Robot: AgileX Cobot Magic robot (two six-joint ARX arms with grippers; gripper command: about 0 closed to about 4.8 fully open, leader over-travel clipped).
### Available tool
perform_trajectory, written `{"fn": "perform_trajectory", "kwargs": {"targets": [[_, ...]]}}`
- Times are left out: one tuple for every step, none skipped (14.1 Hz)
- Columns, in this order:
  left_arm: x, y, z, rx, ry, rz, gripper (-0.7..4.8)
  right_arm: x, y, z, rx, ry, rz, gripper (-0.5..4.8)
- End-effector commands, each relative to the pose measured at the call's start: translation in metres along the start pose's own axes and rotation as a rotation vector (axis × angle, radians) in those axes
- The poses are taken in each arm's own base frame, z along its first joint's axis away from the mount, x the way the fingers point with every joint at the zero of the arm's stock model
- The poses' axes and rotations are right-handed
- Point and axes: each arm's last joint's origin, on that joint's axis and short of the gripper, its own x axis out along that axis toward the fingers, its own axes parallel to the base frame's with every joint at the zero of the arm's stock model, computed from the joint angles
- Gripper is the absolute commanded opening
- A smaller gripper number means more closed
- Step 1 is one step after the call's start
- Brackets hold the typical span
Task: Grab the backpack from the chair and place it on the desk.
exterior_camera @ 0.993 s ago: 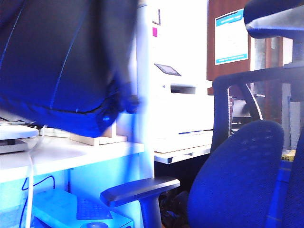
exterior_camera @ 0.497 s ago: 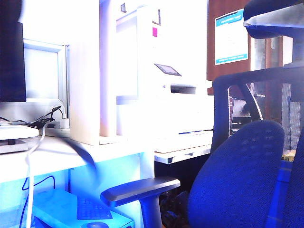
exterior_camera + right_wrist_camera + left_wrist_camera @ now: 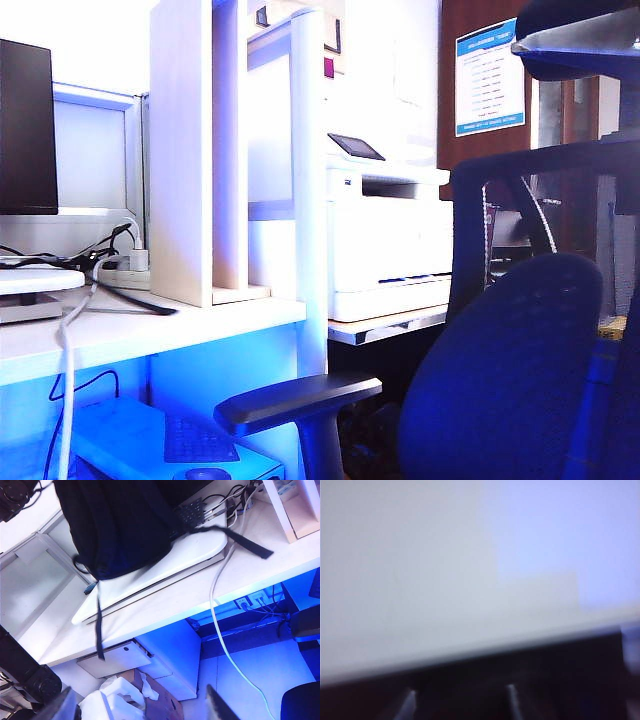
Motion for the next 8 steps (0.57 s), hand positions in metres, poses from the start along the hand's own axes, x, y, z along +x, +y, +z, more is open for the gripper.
{"fn": "perform_trajectory", "kwargs": {"targets": [[-0.004,0.030,0.001,0.110,0.016,0.323,3.93,0.000,0.002,0.002,-0.006,-0.007,0.010,3.33],[-0.005,0.036,0.003,0.103,0.005,0.361,4.24,0.000,0.002,0.002,-0.006,-0.007,0.009,3.33],[-0.006,0.041,0.004,0.092,-0.007,0.384,4.36,0.000,0.002,0.002,-0.006,-0.007,0.009,3.33],[-0.010,0.051,0.017,0.073,-0.123,0.419,4.36,0.000,0.002,0.002,-0.004,-0.007,0.009,3.32],[-0.011,0.051,0.024,0.071,-0.197,0.418,4.36,0.000,0.002,0.002,-0.004,-0.007,0.009,3.33],[-0.014,0.042,0.039,-0.088,-0.360,0.153,4.35,0.000,0.001,0.002,-0.004,-0.006,0.009,3.32],[-0.014,0.038,0.040,-0.162,-0.347,0.007,4.33,0.000,0.001,0.002,-0.005,-0.007,0.009,3.32],[-0.015,0.032,0.040,-0.257,-0.304,-0.173,4.30,0.000,0.001,0.002,-0.005,-0.007,0.009,3.32]]}}
